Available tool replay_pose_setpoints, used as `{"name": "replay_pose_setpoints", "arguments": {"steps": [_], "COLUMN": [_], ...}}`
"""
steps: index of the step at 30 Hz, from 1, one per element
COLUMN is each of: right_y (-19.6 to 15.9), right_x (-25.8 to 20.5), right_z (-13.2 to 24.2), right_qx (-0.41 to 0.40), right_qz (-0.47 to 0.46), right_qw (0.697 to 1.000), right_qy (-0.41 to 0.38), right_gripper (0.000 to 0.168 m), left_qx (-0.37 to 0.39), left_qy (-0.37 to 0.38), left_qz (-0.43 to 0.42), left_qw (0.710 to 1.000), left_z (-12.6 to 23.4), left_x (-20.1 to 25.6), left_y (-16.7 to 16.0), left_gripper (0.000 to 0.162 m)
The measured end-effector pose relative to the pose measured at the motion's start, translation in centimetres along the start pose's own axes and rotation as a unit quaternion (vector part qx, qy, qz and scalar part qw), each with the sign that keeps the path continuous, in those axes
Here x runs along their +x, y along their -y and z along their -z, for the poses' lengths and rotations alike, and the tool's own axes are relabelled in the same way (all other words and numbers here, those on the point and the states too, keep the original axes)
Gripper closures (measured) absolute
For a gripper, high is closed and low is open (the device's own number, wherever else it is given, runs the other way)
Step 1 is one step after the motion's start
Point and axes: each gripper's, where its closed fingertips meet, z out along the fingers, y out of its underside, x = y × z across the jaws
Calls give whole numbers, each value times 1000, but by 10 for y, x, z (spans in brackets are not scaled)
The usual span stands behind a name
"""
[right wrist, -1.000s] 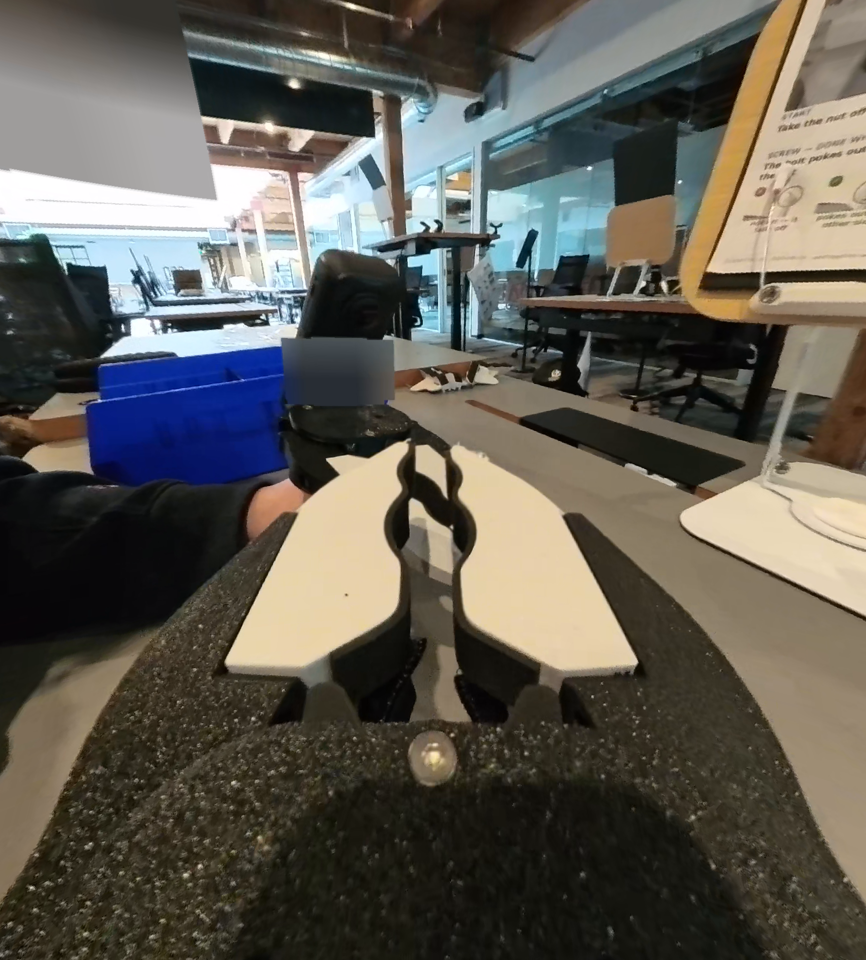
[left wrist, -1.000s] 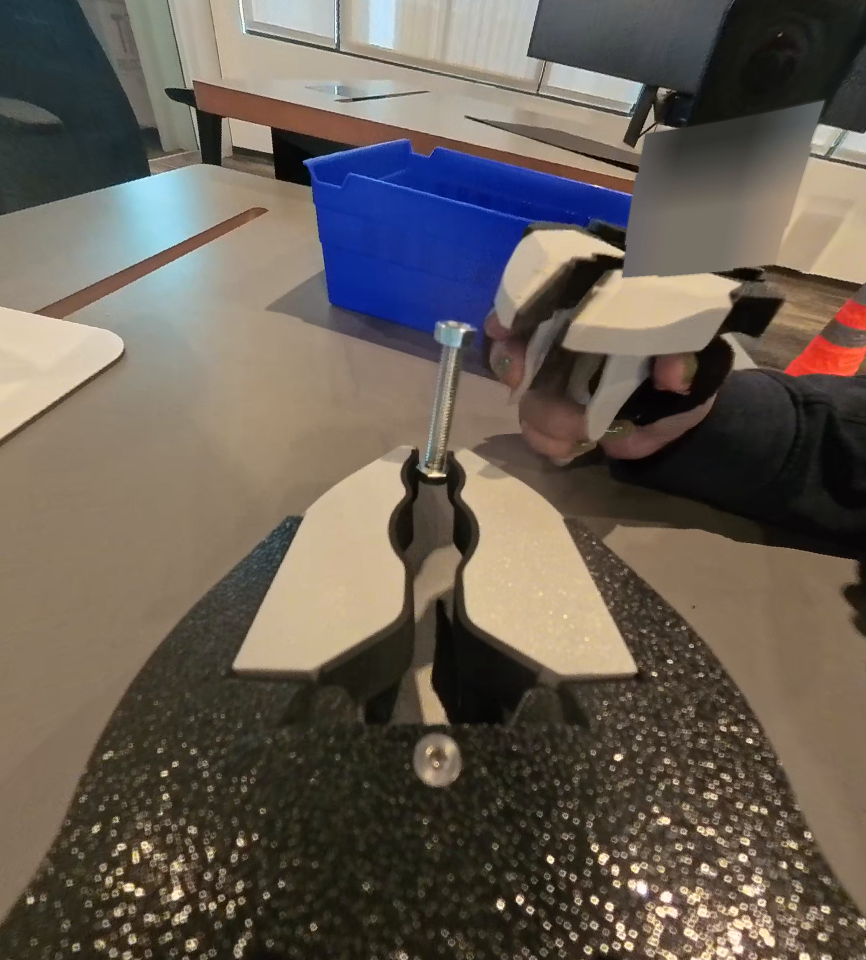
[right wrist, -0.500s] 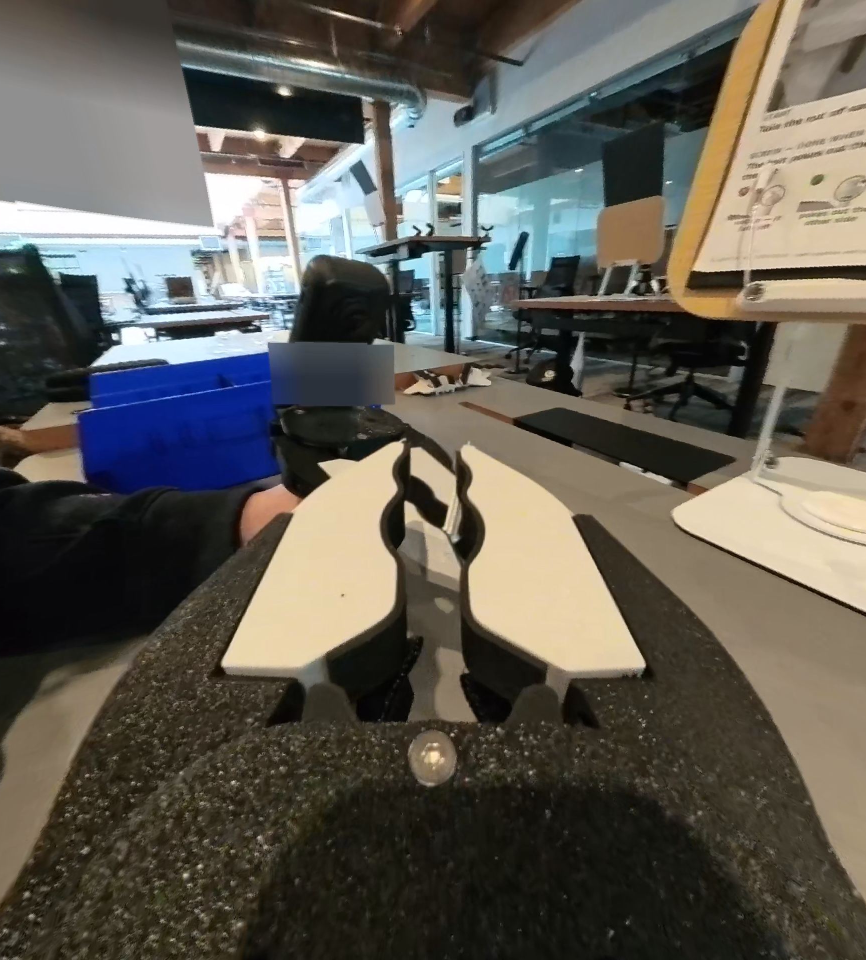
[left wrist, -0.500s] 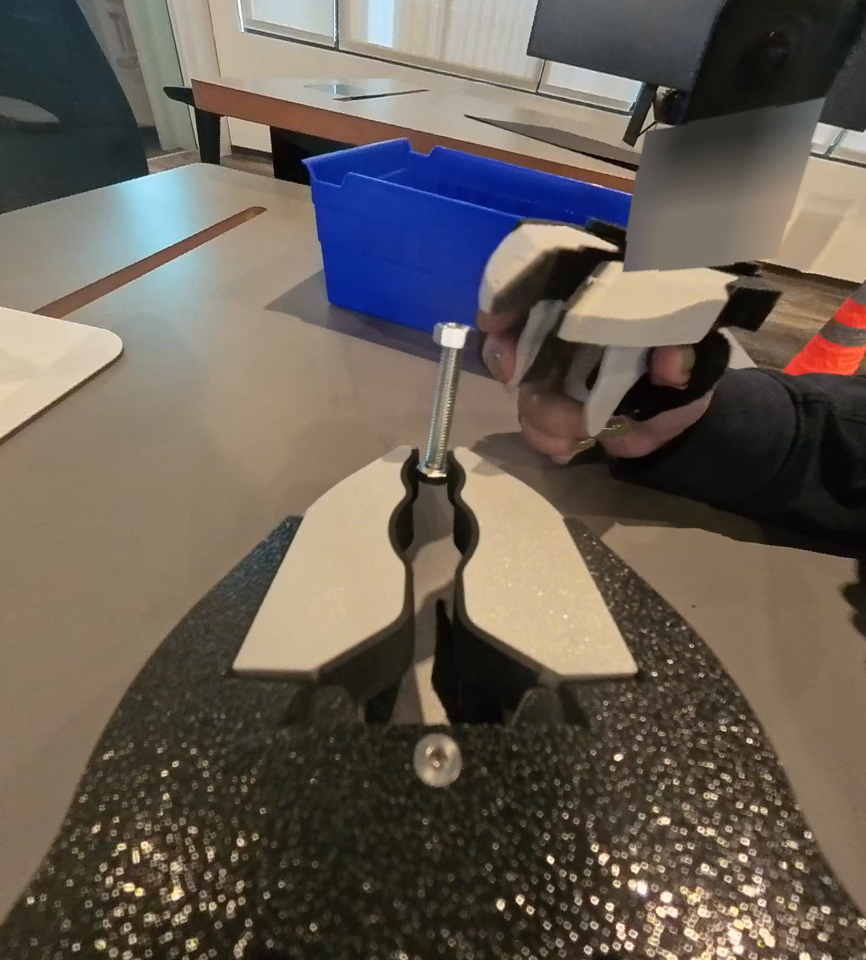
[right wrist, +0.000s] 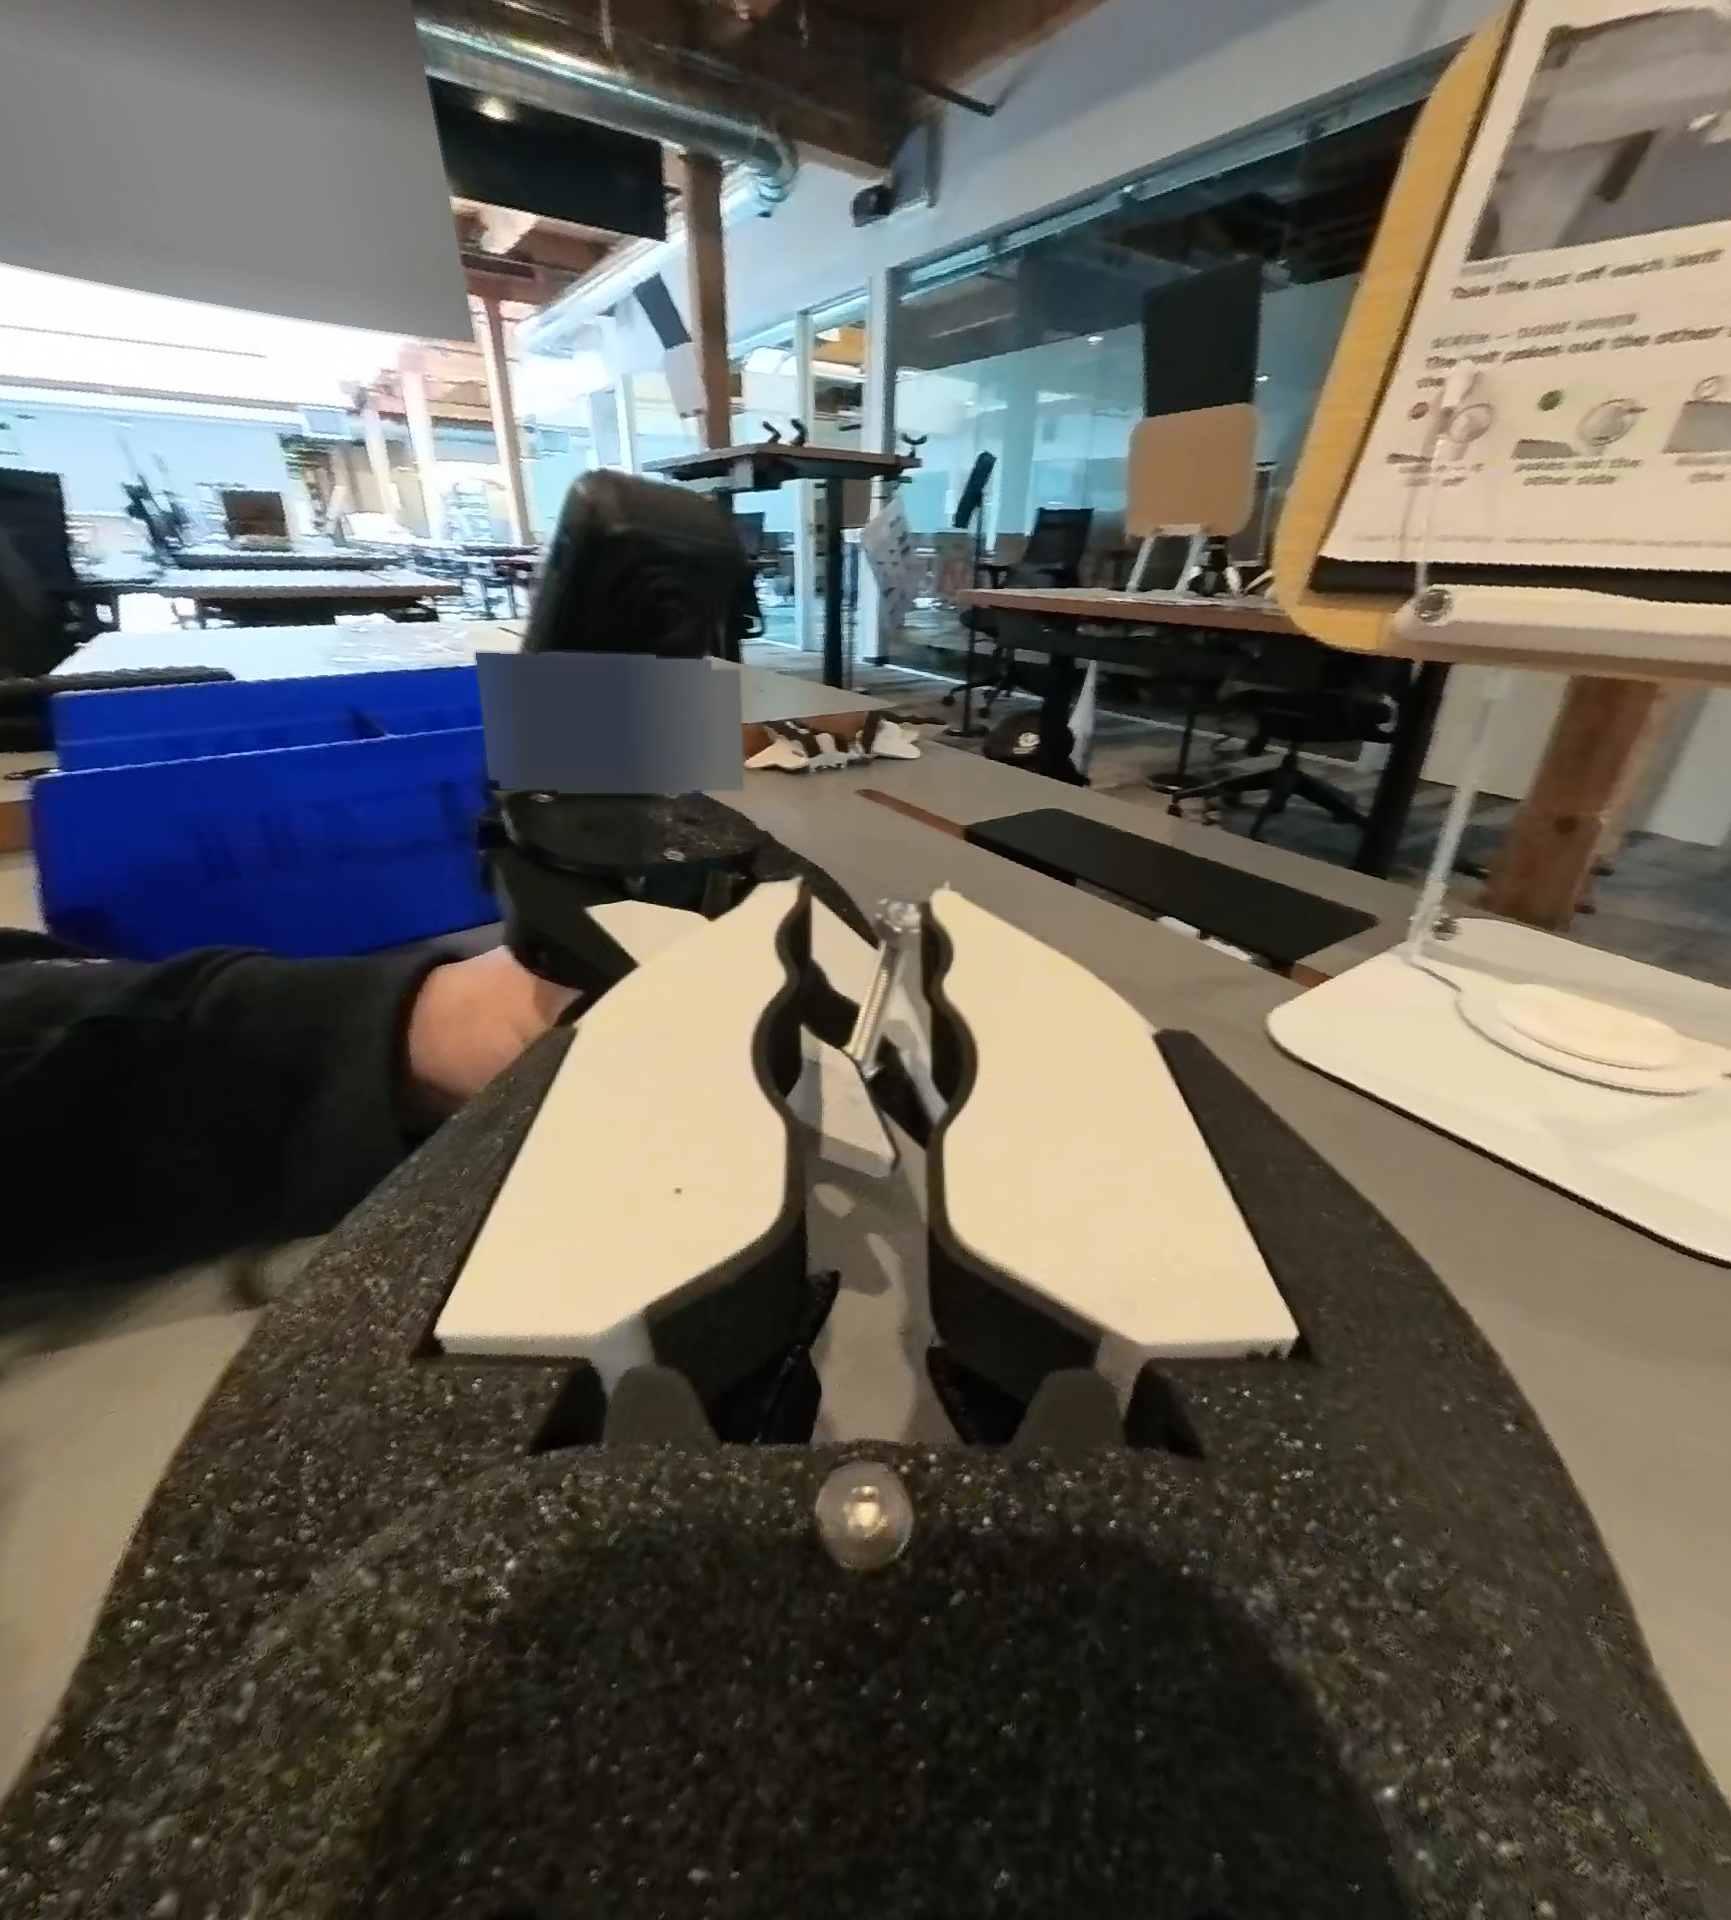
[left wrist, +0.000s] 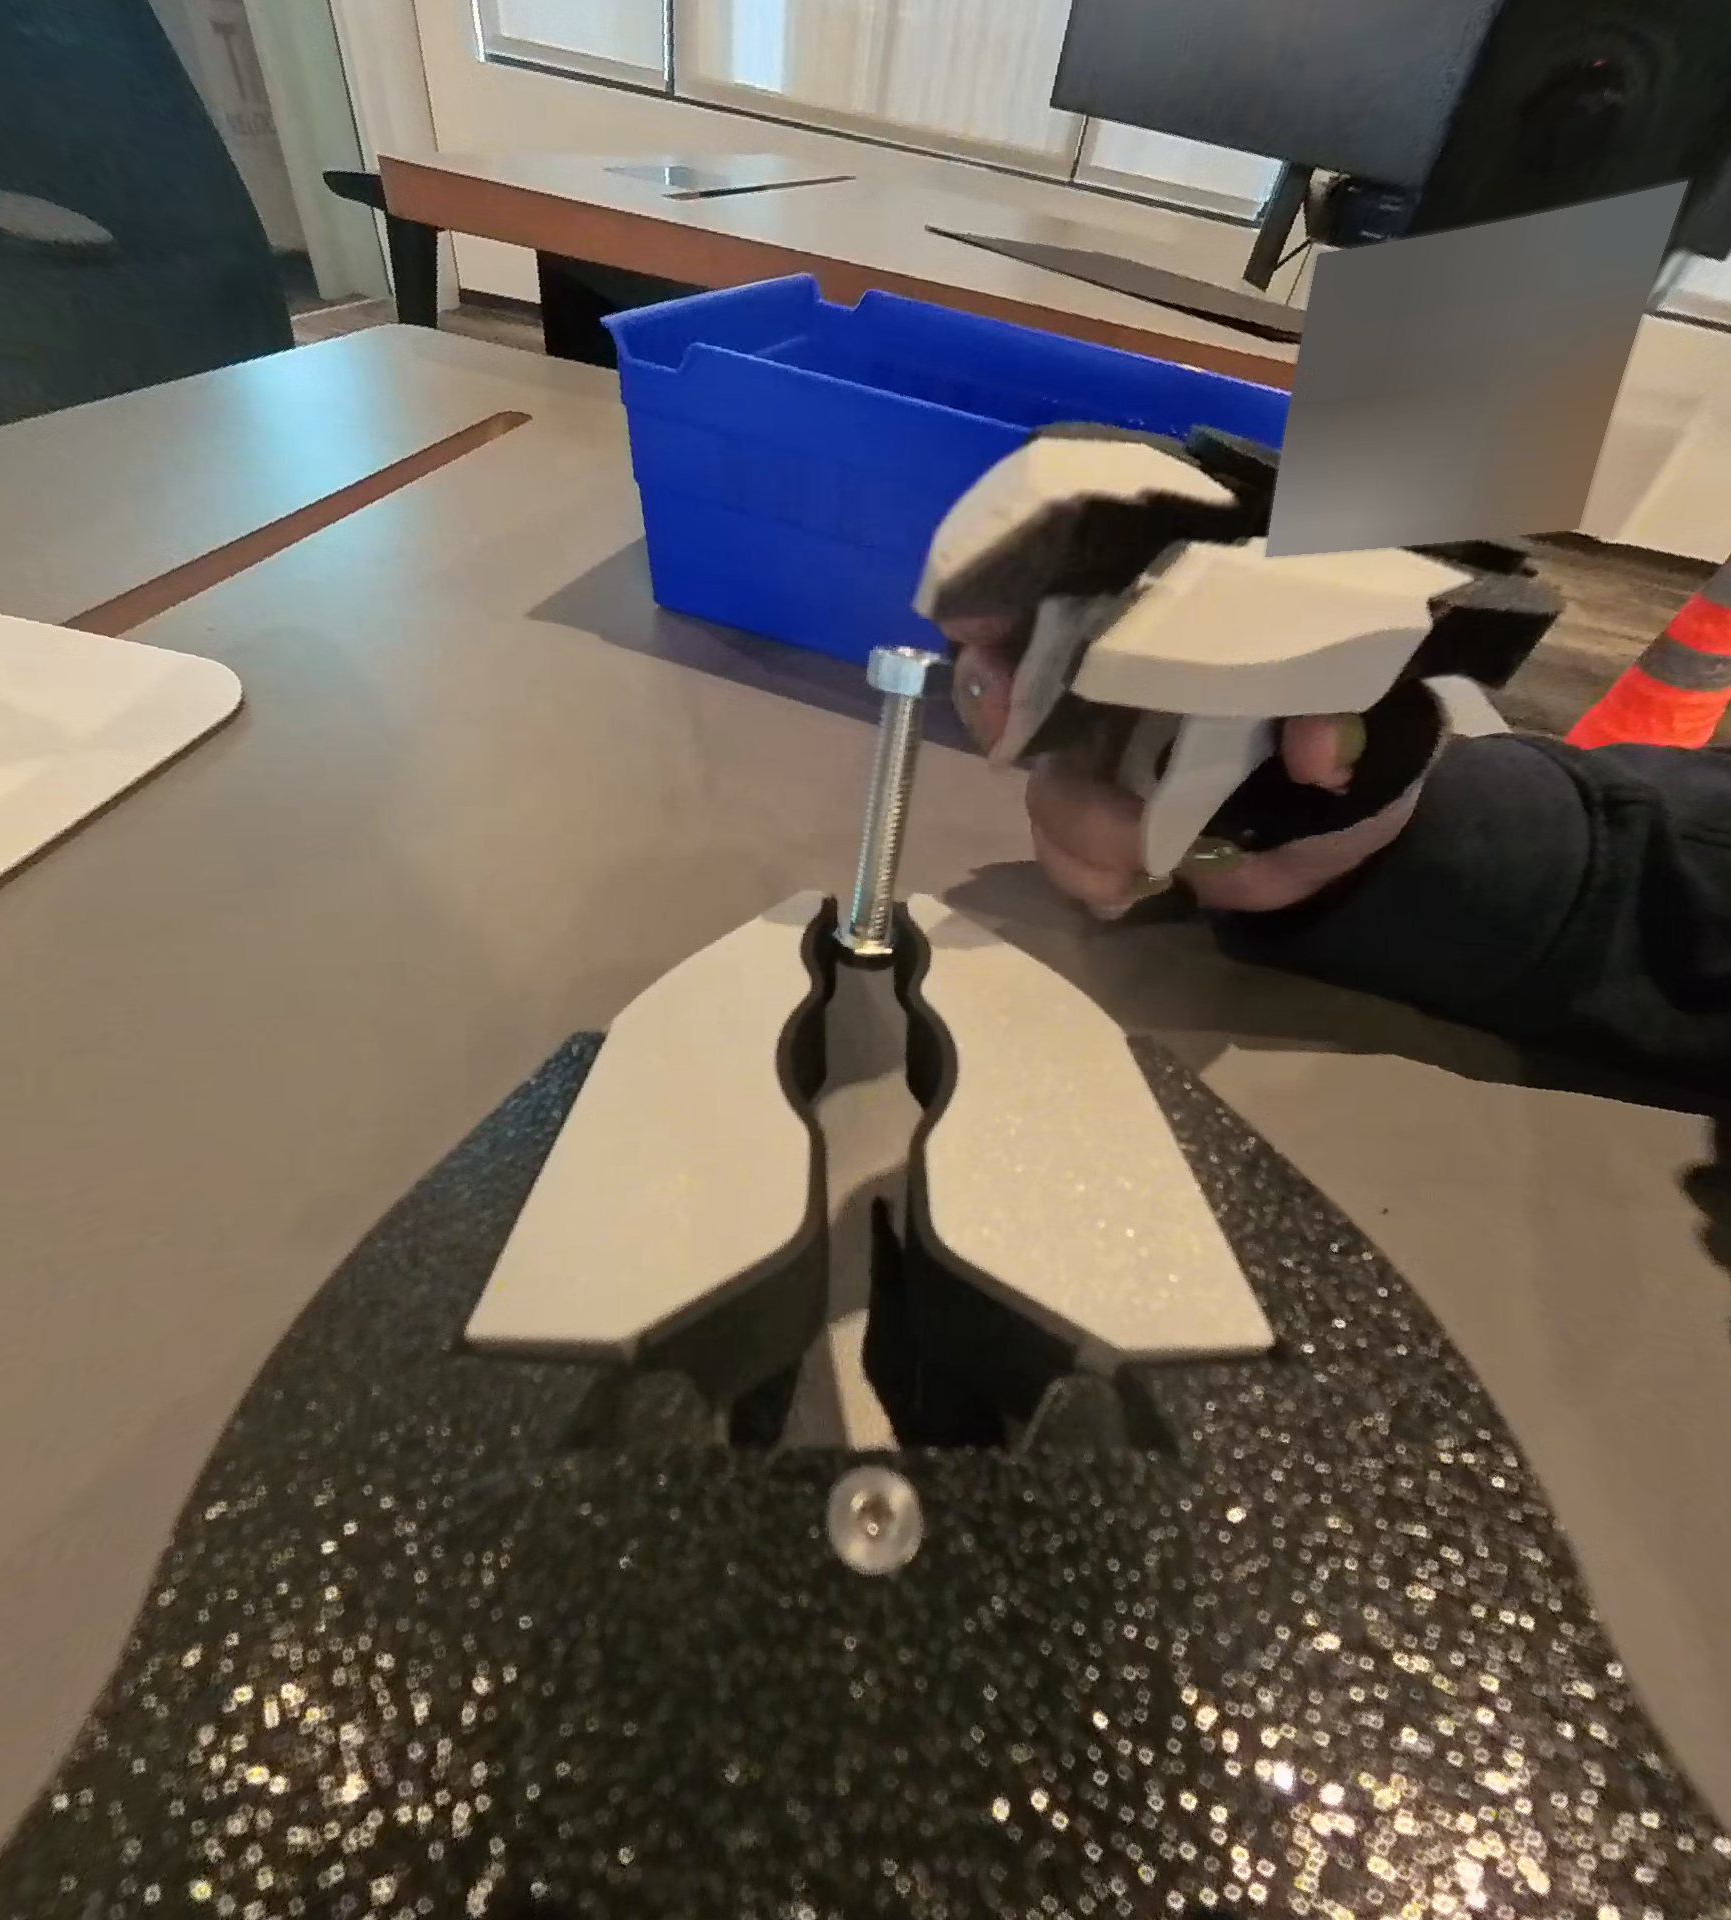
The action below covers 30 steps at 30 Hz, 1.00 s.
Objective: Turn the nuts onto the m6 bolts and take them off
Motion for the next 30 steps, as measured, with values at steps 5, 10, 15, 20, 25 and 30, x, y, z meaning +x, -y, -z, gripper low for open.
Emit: {"name": "replay_pose_setpoints", "arguments": {"steps": [5, 10, 15, 20, 25, 30], "right_y": [-5, -2, -2, -6, 1, -1], "right_x": [0, -7, 1, -2, -8, 0], "right_z": [-3, 0, -1, -3, 2, -1], "right_qx": [-14, -9, -4, -15, 1, -1], "right_qz": [7, -3, 7, 13, 5, 22], "right_qw": [1000, 1000, 1000, 1000, 1000, 1000], "right_qy": [-6, 27, -6, -2, 26, -15], "right_gripper": [142, 159, 148, 146, 163, 149], "left_qx": [0, 1, 0, 0, 0, -1], "left_qy": [-1, -1, -2, -2, -2, -2], "left_qz": [0, 1, 0, 0, 1, 1], "left_qw": [1000, 1000, 1000, 1000, 1000, 1000], "left_z": [0, 0, 0, 0, 0, 0], "left_x": [0, 0, 0, 0, 0, 1], "left_y": [0, 0, 0, 0, 0, 0], "left_gripper": [152, 152, 152, 152, 152, 152]}}
